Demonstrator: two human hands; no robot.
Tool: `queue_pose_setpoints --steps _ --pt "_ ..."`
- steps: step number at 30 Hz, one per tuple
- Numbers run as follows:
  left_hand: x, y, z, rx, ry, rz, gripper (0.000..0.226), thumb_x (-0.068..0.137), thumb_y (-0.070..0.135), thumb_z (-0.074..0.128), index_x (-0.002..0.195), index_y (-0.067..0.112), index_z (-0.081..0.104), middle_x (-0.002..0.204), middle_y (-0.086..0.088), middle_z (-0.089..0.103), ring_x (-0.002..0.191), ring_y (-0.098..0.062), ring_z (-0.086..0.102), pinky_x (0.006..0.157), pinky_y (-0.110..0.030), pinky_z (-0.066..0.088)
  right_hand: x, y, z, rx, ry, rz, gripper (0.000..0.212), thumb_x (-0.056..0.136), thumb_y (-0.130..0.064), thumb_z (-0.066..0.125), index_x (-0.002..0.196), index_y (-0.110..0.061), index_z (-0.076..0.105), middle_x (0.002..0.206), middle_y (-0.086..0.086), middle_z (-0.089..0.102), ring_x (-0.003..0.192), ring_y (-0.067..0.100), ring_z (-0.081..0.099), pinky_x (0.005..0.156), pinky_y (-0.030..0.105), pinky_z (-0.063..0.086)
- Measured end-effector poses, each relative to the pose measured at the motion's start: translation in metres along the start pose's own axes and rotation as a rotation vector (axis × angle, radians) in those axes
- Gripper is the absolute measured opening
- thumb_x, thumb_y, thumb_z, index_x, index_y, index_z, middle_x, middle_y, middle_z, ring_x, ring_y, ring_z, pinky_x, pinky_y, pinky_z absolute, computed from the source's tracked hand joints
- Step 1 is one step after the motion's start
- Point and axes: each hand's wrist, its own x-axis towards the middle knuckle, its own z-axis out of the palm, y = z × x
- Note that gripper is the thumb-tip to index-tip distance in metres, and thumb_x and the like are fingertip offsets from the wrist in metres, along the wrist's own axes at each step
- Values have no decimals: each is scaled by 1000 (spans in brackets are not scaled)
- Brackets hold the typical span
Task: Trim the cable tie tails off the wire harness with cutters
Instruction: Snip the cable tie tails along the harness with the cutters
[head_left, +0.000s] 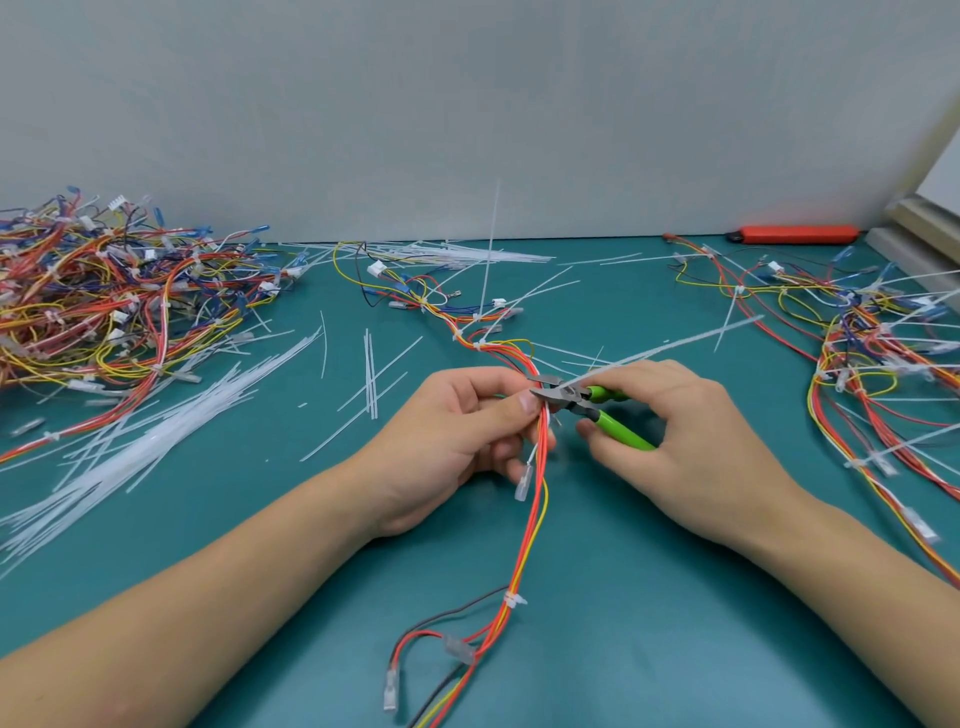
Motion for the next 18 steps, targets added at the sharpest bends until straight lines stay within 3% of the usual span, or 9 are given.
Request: queue_pose_setpoints --steps 3,6,14,18 --pt "0 0 0 21 1 -3 12 98 14 60 95 4 65 81 -12 67 59 -14 42 58 -26 52 0 2 0 10 -11 12 12 86 -25 78 93 -32 70 79 -12 63 82 11 57 75 34 49" --pt "0 1 1 31 3 -6 12 96 14 60 95 4 65 80 -11 67 58 -13 42 58 -26 52 1 5 -3 29 -12 28 13 87 -33 75 82 -31 63 65 -2 50 62 16 46 58 38 43" --pt "-1 2 2 51 19 -9 12 99 12 58 93 3 64 82 -12 66 59 -15 42 59 -27 52 -1 4 1 85 -7 36 14 90 -30 76 84 -30 64 69 -4 56 64 16 50 59 32 44" --pt "-1 2 2 46 19 -11 12 100 11 57 95 3 64 81 -11 67 59 -14 42 58 -26 52 -1 1 0 78 -6 40 13 86 -24 78 94 -31 69 85 -9 65 82 13 61 74 33 51"
